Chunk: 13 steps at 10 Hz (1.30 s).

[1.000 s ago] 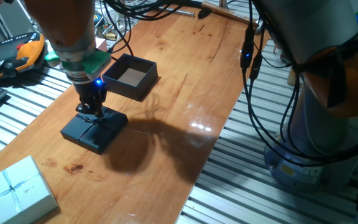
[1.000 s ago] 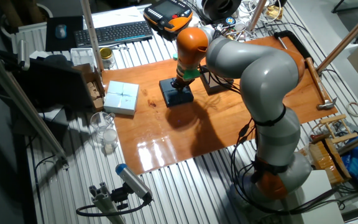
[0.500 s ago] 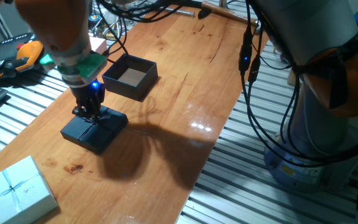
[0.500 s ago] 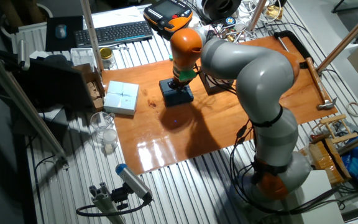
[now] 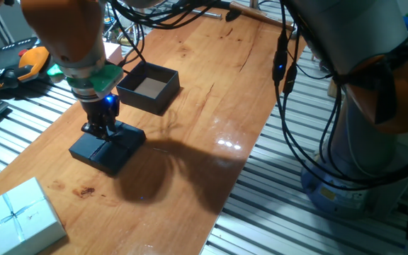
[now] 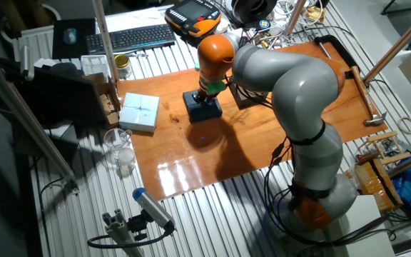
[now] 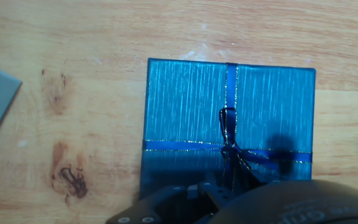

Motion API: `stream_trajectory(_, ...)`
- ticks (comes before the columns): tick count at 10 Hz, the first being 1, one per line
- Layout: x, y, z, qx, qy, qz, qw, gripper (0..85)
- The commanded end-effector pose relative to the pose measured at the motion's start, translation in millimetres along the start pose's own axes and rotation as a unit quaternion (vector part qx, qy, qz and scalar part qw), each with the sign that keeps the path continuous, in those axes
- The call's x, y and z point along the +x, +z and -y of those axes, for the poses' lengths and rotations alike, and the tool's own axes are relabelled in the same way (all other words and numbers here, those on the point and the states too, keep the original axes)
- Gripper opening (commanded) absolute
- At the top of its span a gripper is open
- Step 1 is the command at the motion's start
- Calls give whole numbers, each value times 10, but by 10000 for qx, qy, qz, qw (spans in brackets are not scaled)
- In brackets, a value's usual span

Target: Cover the box

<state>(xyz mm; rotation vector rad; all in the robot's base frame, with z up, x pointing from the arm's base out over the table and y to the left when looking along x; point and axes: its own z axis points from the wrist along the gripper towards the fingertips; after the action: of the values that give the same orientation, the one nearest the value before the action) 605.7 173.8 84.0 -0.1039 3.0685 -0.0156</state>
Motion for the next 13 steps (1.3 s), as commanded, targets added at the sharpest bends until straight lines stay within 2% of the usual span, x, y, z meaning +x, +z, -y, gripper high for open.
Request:
stream_trajectory(1, -20, 29, -8, -10, -10, -18, 10000, 340)
stream_trajectory(4, -59, 90, -22, -56, -15, -15, 10000, 340)
stream_trajectory(7, -85, 134, -8, -21, -17, 44, 10000, 340)
stream_trajectory(13, -126, 203, 11, 2, -11, 51, 10000, 340)
